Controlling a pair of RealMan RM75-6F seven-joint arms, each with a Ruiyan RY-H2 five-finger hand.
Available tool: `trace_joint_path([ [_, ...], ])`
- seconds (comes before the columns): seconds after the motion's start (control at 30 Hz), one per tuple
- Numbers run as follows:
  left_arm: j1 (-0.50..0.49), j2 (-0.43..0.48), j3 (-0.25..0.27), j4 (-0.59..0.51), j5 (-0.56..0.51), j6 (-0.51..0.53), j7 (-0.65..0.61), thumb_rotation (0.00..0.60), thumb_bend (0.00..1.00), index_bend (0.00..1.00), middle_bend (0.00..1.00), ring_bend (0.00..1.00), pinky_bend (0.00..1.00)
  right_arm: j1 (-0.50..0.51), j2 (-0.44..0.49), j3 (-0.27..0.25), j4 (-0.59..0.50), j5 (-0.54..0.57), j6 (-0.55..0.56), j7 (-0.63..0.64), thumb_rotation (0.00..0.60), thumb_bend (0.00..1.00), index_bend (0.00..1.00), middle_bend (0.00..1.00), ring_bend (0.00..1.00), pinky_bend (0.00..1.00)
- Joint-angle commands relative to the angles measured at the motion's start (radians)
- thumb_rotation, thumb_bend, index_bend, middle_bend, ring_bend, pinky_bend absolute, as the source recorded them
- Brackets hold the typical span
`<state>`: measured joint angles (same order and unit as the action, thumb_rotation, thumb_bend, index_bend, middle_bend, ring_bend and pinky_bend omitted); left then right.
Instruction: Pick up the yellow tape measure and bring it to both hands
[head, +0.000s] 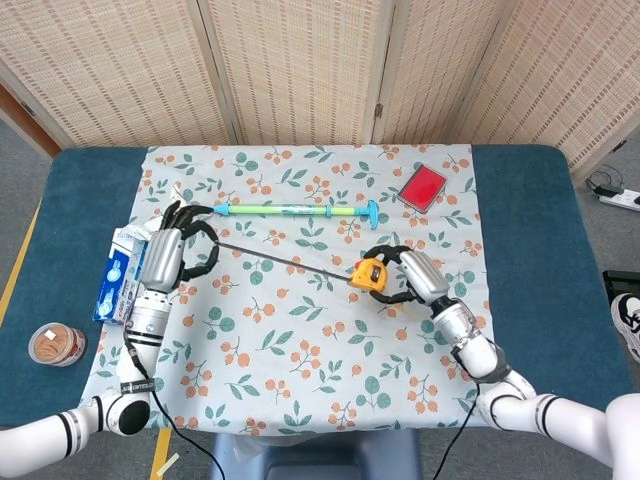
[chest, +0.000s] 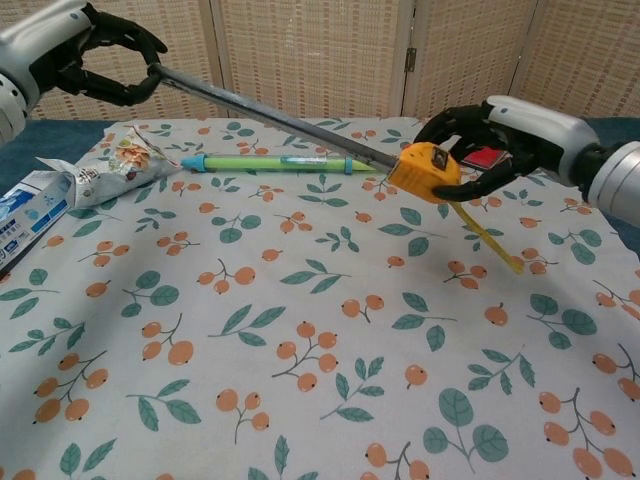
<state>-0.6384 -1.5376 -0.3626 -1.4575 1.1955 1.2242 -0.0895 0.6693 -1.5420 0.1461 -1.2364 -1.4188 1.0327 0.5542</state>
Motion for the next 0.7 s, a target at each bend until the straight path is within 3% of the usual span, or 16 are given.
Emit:
trace_joint_path([
  [0.03, 0.021, 0.041, -0.016, 0.039, -0.019, -0.034, -0.092, 0.6, 0.86, 0.6, 0.27, 0.18, 0.0, -0.037, 0.047, -0.031, -0.023, -0.009, 0.013, 0.008, 0.6, 0.47, 0.5, 0.47, 0.41, 0.27],
  [0.47, 0.039, 0.113, -0.031, 0.171, -0.063, -0.137, -0.251, 0.6, 0.86, 0.58, 0.27, 0.18, 0.0, -0.16, 0.173, -0.124, -0.03, -0.057, 0.076, 0.07, 0.6, 0.47, 0.5, 0.47, 0.41, 0.27],
  [0.7, 0.047, 0.117, -0.029, 0.193, -0.073, -0.149, -0.278, 0.6, 0.86, 0.58, 0.27, 0.18, 0.0, -0.189, 0.188, -0.136, -0.012, -0.066, 0.086, 0.088, 0.6, 0.47, 0.5, 0.47, 0.41, 0.27],
])
